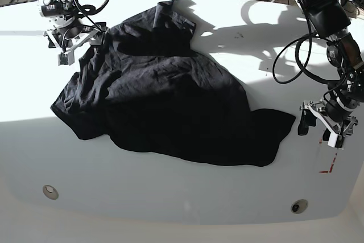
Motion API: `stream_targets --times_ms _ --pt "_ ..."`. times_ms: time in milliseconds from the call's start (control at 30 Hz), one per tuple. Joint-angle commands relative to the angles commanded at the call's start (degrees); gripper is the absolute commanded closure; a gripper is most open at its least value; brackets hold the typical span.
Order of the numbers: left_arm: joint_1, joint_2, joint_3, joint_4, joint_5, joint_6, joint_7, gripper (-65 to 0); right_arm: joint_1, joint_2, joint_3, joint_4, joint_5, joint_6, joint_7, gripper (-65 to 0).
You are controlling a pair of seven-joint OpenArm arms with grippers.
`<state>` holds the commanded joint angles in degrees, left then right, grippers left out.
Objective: Layout the t-shirt on the table in an organized manner, then fold the t-shirt properly
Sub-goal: 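Move the left gripper to the t-shirt's hem and grasp it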
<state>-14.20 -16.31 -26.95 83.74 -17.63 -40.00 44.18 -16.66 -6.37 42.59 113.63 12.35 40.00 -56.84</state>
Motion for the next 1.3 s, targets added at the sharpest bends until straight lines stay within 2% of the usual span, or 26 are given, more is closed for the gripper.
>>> stream_targets --times_ms 567,833,1000,1067,1200,1267,1300 --pt "0.1 -0.1 0.0 -0.1 0.0 0.0 0.0 -46.5 -0.6 -1.1 -0.4 -9.5 0.1 0.0 -0.1 -49.0" --pt "0.1 -0.1 0.0 -0.1 0.0 0.0 -0.1 -46.5 -1.8 -1.4 -6.5 -9.4 0.1 0.0 -1.5 -48.8" --pt "0.1 -0.1 0.0 -0.1 0.0 0.0 -0.1 -46.5 -1.8 -1.5 -7.2 -9.4 0.1 0.0 -1.5 -48.4" --pt "0.1 0.0 0.0 -0.1 0.0 0.0 -0.1 -46.5 -1.8 -1.5 -7.2 -9.4 0.1 0.0 -1.5 -45.0" --pt "0.1 0.0 0.0 -0.5 0.0 0.0 -0.9 -46.5 -1.8 -1.5 -7.2 -9.4 0.1 0.0 -1.5 -30.6" --pt "0.1 0.0 0.0 -1.9 0.1 0.0 -2.2 -46.5 -1.6 -1.4 -7.2 -9.4 0.1 0.0 -1.5 -17.6" --pt "0.1 0.0 0.0 -2.6 0.1 0.0 -2.8 -46.5 -1.6 -1.4 -7.2 -9.4 0.1 0.0 -1.5 -14.0"
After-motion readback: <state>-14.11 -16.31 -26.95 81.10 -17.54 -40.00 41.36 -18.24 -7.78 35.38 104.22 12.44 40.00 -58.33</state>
